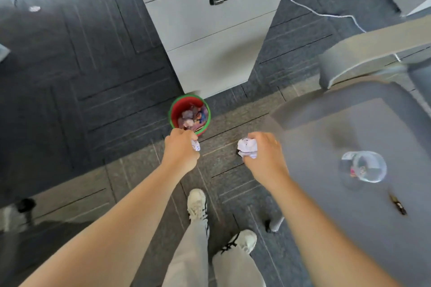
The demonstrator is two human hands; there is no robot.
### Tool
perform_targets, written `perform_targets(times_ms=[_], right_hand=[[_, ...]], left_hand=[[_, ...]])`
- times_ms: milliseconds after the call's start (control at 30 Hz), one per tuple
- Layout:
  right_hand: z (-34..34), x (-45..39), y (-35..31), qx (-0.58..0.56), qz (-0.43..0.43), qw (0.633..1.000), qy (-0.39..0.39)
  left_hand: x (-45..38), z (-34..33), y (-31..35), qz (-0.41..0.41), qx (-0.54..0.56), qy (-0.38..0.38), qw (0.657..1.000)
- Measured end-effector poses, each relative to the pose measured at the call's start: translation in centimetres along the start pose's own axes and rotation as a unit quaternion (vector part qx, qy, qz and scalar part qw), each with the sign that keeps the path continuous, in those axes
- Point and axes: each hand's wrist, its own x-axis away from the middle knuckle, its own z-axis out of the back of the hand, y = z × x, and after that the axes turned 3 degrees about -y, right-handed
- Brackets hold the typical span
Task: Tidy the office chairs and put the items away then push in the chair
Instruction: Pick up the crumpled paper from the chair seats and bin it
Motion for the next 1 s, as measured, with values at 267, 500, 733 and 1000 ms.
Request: perform_targets(times_ms=[267,500,733,1000], right_hand=[[-2.7,-5.3,-2.9,0.028,-0.026,0.999,-0.025],[-5.6,-9.2,-7.7,0.045,0.017,0.997,-0.054],[-5.2,-9.6,-10.1,0.090,0.027,0.993,-0.076],[1.6,-3.5,-5.0,0.078,-0.056,0.995,-0.033]], left_hand=[[-7.9,3.2,-1.7,0.035,0.114,0.026,0.993],[-8.6,5.7,-5.6,0.029,0.112,0.009,0.993],[-6.0,7.8,-7.2,-0.004,0.058,-0.046,0.997],[-2.9,9.0,0.1,-0.112,0.004,-0.064,0.992]])
